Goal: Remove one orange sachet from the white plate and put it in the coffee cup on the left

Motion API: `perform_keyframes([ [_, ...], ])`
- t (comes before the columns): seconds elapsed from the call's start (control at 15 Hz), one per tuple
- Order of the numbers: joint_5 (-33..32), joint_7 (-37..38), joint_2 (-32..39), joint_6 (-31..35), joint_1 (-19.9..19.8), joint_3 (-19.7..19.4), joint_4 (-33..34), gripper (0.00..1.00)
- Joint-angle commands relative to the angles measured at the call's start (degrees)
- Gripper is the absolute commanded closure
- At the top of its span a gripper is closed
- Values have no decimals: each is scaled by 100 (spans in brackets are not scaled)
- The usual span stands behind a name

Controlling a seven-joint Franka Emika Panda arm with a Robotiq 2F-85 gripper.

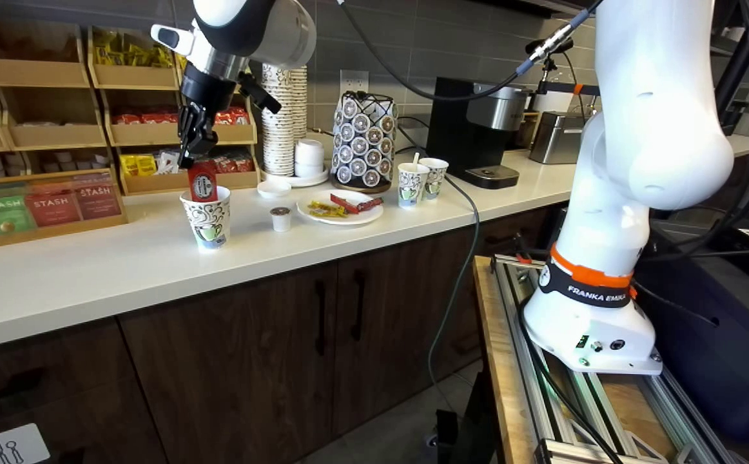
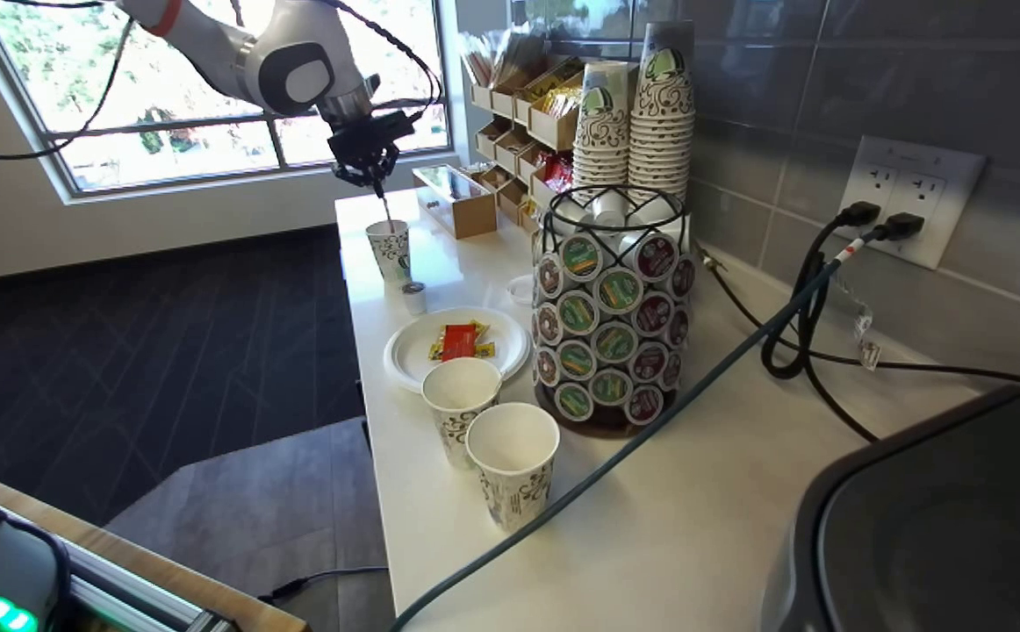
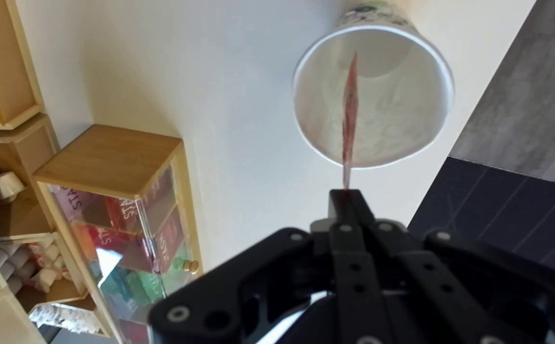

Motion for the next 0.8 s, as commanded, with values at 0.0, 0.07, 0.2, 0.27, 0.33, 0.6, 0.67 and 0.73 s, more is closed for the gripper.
perform_keyframes([
  [0.0,-91,-2,161,-437,-157,69,243,74],
  [0.07,-65,-50,133,-481,-195,74,235,73],
  [0.2,38,-258,-68,-628,-323,98,111,60],
  [0.27,75,-359,-190,-824,-392,91,40,51],
  [0.33,143,-491,-277,-1047,-459,85,16,44],
  [0.6,20,-416,-690,-1812,-550,-228,-258,13],
  [0.67,52,-411,-776,-1959,-580,-301,-314,7],
  [0.73,96,-403,-851,-2062,-605,-372,-381,0],
])
